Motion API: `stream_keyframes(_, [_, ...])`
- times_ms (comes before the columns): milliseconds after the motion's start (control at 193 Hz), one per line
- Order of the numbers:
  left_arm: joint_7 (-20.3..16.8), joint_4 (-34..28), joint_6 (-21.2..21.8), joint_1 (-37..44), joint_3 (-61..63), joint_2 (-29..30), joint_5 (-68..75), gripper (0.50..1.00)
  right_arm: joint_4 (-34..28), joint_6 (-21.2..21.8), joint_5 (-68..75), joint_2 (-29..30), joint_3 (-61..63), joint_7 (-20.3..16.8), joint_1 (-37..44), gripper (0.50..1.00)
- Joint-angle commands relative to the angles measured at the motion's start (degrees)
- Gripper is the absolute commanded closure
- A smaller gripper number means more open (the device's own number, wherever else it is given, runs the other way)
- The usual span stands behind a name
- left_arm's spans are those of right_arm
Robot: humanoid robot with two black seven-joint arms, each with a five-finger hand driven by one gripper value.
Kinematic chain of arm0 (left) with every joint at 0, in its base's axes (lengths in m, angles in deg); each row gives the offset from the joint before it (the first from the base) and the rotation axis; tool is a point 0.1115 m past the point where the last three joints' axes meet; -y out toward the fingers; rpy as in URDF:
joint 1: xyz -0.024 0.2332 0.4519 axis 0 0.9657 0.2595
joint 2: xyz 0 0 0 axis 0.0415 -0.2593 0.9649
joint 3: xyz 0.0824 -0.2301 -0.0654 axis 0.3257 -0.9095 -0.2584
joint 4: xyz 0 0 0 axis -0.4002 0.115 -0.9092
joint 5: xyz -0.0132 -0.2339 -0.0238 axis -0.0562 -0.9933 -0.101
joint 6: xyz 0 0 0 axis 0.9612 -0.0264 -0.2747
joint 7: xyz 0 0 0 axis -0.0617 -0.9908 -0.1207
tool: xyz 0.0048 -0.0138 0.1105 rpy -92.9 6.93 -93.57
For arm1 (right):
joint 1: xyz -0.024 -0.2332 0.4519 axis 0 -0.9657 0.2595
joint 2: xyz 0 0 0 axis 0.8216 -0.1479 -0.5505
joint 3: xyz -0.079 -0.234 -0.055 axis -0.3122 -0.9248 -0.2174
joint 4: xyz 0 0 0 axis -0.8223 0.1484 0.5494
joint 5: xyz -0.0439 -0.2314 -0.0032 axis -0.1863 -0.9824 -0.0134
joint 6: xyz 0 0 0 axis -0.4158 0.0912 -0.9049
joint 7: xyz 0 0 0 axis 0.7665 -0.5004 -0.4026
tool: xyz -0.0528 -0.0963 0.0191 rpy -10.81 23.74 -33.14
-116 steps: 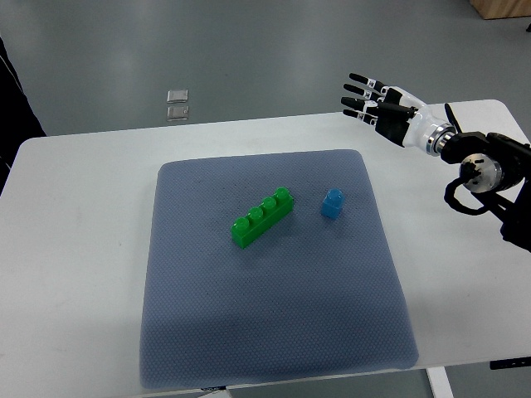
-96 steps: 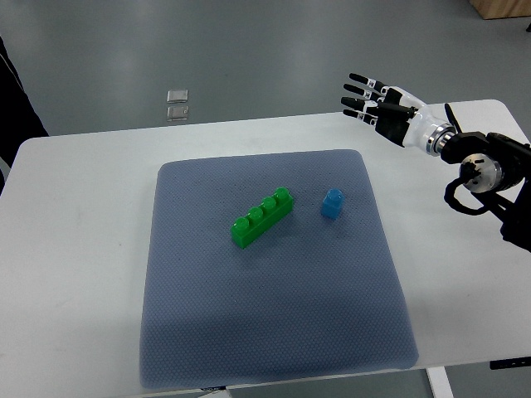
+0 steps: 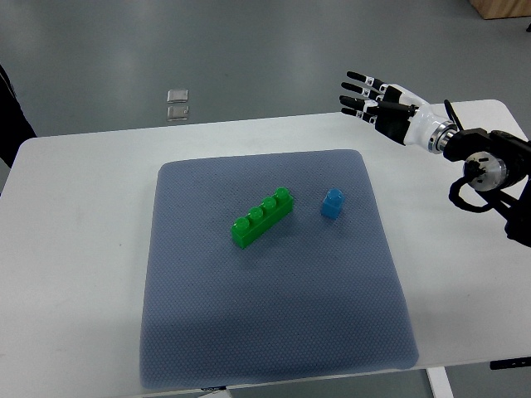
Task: Stack blue block on green block with right hand
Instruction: 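Move the right hand from rest toward the small blue block, then lower the right hand over the blue block, fingers around it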
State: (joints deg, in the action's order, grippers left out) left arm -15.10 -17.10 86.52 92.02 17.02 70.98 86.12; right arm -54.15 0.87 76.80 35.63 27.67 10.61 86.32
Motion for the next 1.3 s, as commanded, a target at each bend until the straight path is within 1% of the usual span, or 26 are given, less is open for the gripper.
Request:
stream_keyframes(0, [0.0, -0.2, 0.0, 0.0, 0.2, 0.0, 0.0, 0.5, -0.1, 2.3, -4.1, -0.8, 0.2, 0.6, 0.0, 0.579])
stream_keyframes(114, [0.0, -0.2, 0.1, 0.0, 0.1, 0.0, 0.0, 0.5, -0.1, 5.2, -9.9, -1.8, 0.2, 2.2, 0.1, 0.579])
stream_keyframes(166, [0.0, 0.0, 0.0, 0.0, 0.1, 0.0, 0.0, 0.5, -0.1, 7.6, -14.0, -3.3, 0.2, 3.2, 0.0, 0.579])
stream_keyframes(316, [0.0, 0.1, 0.0, 0.0, 0.1, 0.0, 0.0, 0.5, -0.1, 13.3, -24.4, -4.9, 0.7, 5.9, 0.4, 0.579])
stream_keyframes(435, [0.0, -0.1, 0.0, 0.0, 0.2, 0.0, 0.0, 0.5, -0.1, 13.4, -32.5, -6.7, 0.3, 9.4, 2.8, 0.581])
stream_keyframes(570, [0.0, -0.1, 0.0, 0.0, 0.1, 0.0, 0.0, 0.5, -0.4, 13.4, -43.6, -6.3, 0.3, 12.8, 5.1, 0.581])
stream_keyframes(679, [0.0, 0.0, 0.0, 0.0, 0.1, 0.0, 0.0, 0.5, -3.3, 13.4, -54.9, -5.9, 0.2, 15.0, 6.6, 0.581])
stream_keyframes(751, [0.0, 0.1, 0.0, 0.0, 0.1, 0.0, 0.0, 0.5, -6.9, 13.3, -63.2, -6.0, 0.3, 16.0, 6.8, 0.583])
stream_keyframes(834, [0.0, 0.0, 0.0, 0.0, 0.1, 0.0, 0.0, 0.5, -11.7, 9.7, -70.9, -6.6, -0.1, 16.6, 6.9, 0.585])
stream_keyframes(907, [0.0, 0.0, 0.0, 0.0, 0.1, 0.0, 0.0, 0.5, -14.3, 7.4, -76.3, -6.7, -0.6, 17.2, 7.0, 0.585])
stream_keyframes(990, [0.0, 0.0, 0.0, 0.0, 0.1, 0.0, 0.0, 0.5, -15.7, 5.8, -80.8, -6.8, -2.3, 18.0, 7.2, 0.585])
stream_keyframes(1078, [0.0, 0.1, 0.0, 0.0, 0.1, 0.0, 0.0, 0.5, -15.8, 2.8, -85.2, -6.6, -6.0, 19.7, 9.3, 0.585])
stream_keyframes(1140, [0.0, 0.0, 0.0, 0.0, 0.1, 0.0, 0.0, 0.5, -15.8, -0.9, -86.9, -6.8, -10.8, 21.4, 11.0, 0.585])
stream_keyframes(1145, [0.0, 0.0, 0.0, 0.0, 0.1, 0.0, 0.0, 0.5, -15.8, -1.7, -87.1, -6.8, -11.7, 21.6, 11.3, 0.585])
stream_keyframes(1207, [0.0, 0.0, 0.0, 0.0, 0.1, 0.0, 0.0, 0.5, -15.8, -6.3, -88.0, -7.0, -16.9, 22.5, 13.1, 0.585])
stream_keyframes(1218, [0.0, 0.0, 0.0, 0.0, 0.1, 0.0, 0.0, 0.5, -15.8, -6.3, -88.0, -7.0, -16.9, 22.5, 13.1, 0.585])
stream_keyframes(1223, [0.0, 0.0, 0.0, 0.0, 0.1, 0.0, 0.0, 0.5, -15.8, -7.1, -88.2, -7.1, -17.7, 22.7, 13.5, 0.585])
stream_keyframes(1295, [0.0, 0.0, 0.0, 0.0, 0.1, 0.0, 0.0, 0.5, -15.8, -11.4, -89.7, -7.8, -23.6, 24.0, 15.1, 0.585])
